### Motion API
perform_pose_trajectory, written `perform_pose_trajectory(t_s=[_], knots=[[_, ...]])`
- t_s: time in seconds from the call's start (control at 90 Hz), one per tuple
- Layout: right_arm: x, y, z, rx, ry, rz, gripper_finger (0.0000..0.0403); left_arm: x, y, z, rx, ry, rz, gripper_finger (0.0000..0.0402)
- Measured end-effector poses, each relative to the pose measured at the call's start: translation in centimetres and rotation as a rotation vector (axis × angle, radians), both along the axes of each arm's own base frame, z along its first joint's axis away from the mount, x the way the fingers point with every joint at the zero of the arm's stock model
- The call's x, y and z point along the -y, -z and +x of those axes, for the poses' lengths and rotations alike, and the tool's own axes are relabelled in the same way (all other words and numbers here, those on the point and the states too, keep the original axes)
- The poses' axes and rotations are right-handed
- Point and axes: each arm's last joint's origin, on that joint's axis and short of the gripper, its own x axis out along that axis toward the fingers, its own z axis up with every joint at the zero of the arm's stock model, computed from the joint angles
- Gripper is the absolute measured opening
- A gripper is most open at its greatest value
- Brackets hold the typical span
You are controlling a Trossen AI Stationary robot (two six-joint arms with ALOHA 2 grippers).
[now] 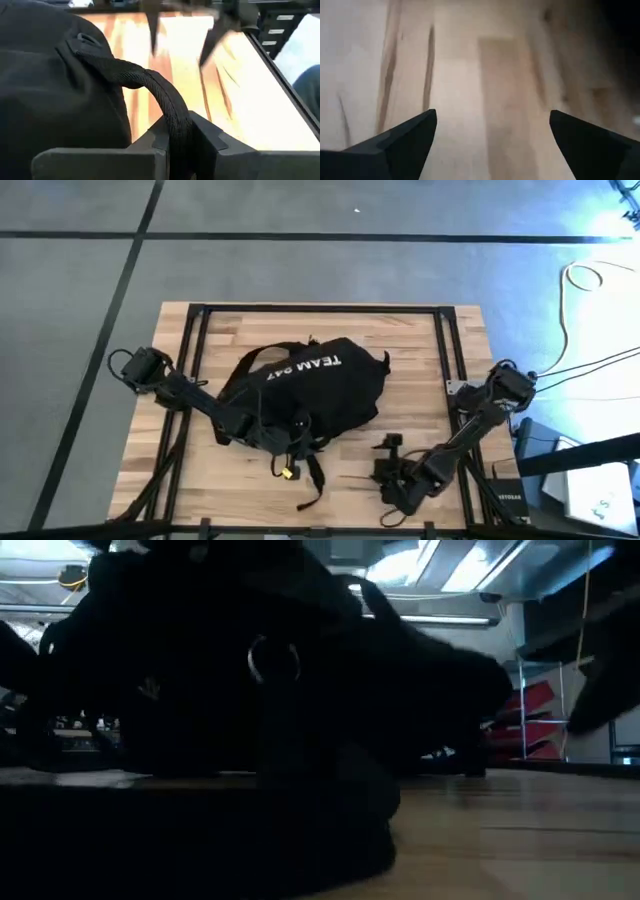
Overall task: Unpack backpack
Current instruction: Move the black backpack to the center of the table
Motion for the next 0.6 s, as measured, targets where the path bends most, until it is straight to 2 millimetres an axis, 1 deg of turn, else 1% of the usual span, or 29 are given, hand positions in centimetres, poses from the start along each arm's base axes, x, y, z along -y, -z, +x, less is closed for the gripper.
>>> perform_pose_trajectory(t_s=[0.078, 0.167, 0.311, 0.389, 0.478, 0.533, 0.6], knots=[[-0.1, -1.4, -1.0, 0.07, 0.042, -0.003, 0.0369, 0.3, 1.3, 0.5, -0.01, 0.005, -0.021, 0.0033], [-0.2, -2.7, -1.5, 0.2, 0.086, -0.016, 0.0369, 0.6, 3.1, 1.2, -0.009, 0.004, -0.039, 0.0033], [0.2, -4.2, -1.4, 0.381, 0.149, -0.079, 0.0369, 1.6, 6.1, 1.9, -0.01, 0.015, -0.082, 0.0033], [0.5, -4.6, -1.4, 0.436, 0.171, -0.114, 0.0369, 2.2, 7.3, 1.9, -0.04, 0.085, -0.147, 0.0033], [0.8, -4.8, -1.3, 0.459, 0.184, -0.154, 0.0369, 3.0, 8.0, 1.6, -0.082, 0.151, -0.218, 0.0033], [1.0, -4.8, -1.2, 0.461, 0.193, -0.167, 0.0369, 3.5, 8.2, 1.3, -0.108, 0.172, -0.235, 0.0033], [1.3, -4.9, -1.0, 0.463, 0.182, -0.222, 0.0369, 3.9, 8.2, 1.0, -0.117, 0.184, -0.24, 0.0033]])
